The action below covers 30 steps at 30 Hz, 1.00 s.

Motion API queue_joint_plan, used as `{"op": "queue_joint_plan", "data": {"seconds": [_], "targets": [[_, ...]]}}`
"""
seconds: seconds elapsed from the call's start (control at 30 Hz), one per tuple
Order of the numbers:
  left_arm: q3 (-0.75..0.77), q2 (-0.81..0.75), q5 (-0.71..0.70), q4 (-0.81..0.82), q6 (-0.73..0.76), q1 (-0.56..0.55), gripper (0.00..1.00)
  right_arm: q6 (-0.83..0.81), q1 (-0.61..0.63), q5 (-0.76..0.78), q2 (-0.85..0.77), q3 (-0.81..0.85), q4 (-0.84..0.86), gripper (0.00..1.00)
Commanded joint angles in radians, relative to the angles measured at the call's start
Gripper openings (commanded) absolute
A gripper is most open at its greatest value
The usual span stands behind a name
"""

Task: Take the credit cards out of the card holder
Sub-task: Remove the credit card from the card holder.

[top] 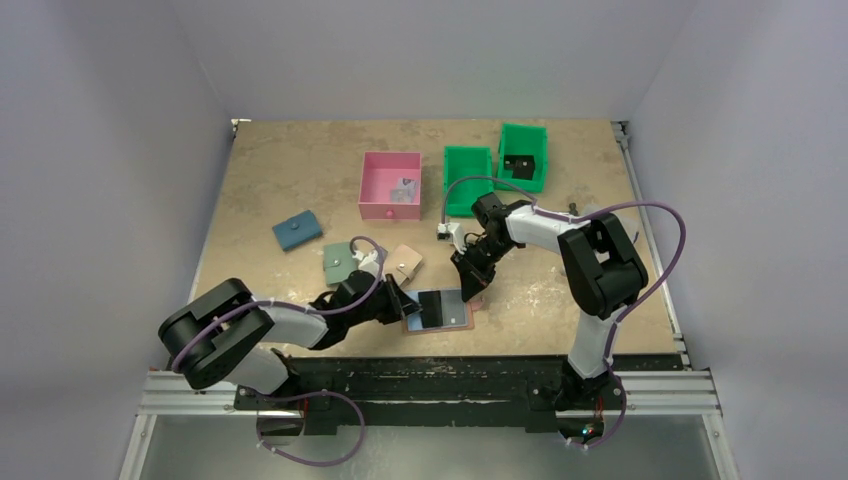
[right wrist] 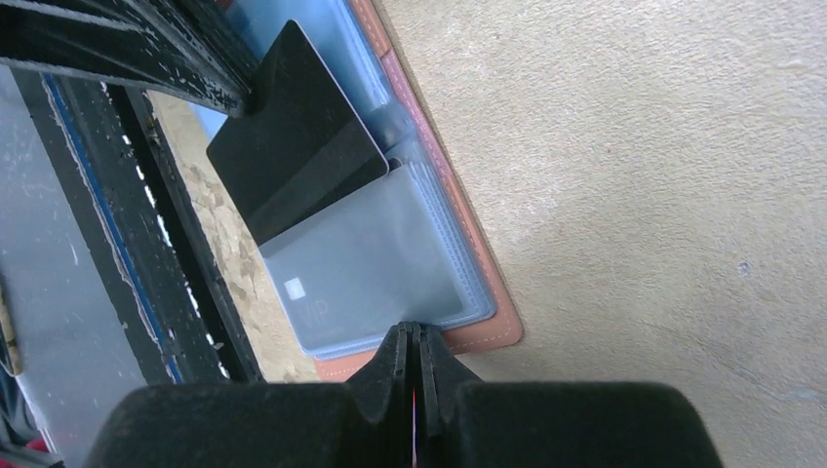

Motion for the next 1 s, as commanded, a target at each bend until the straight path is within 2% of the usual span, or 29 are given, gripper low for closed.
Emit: {"op": "queue_joint_plan", "data": {"seconds": [0.0,0.1,0.33,0.47,0.6,0.7,0.73,0.87,0.97], "targets": [[-0.016,-0.060,-0.014,-0.055,0.078,0.006,0.00,-0.084,0.008,0.031,-0.006,0.013,0.023,0.04],[-0.011,-0.105,-0.021,-0.089,0.112,0.007,0.00,-0.129,0.003,-0.029,-0.024,0.027,-0.022,0.11],[0.026,-0.217,-0.055,-0.238,0.223,0.007,0.00,-0.270,-0.008,-0.166,-0.112,0.067,-0.146,0.36],[0.051,-0.246,-0.050,-0.269,0.276,0.006,0.00,-0.336,-0.009,-0.205,-0.160,0.088,-0.187,0.50],[0.080,-0.240,-0.027,-0.276,0.317,0.006,0.00,-0.417,-0.006,-0.254,-0.209,0.101,-0.153,0.65],[0.098,-0.238,-0.014,-0.280,0.340,0.007,0.00,-0.512,-0.005,-0.333,-0.240,0.070,-0.089,0.81],[0.104,-0.239,-0.011,-0.281,0.345,0.007,0.00,-0.536,-0.003,-0.358,-0.238,0.066,-0.073,0.84],[0.119,-0.242,0.001,-0.281,0.363,0.006,0.00,-0.574,0.016,-0.412,-0.158,0.111,-0.075,0.84],[0.130,-0.238,0.021,-0.277,0.377,0.006,0.00,-0.526,0.028,-0.410,-0.090,0.155,-0.054,0.84]]}}
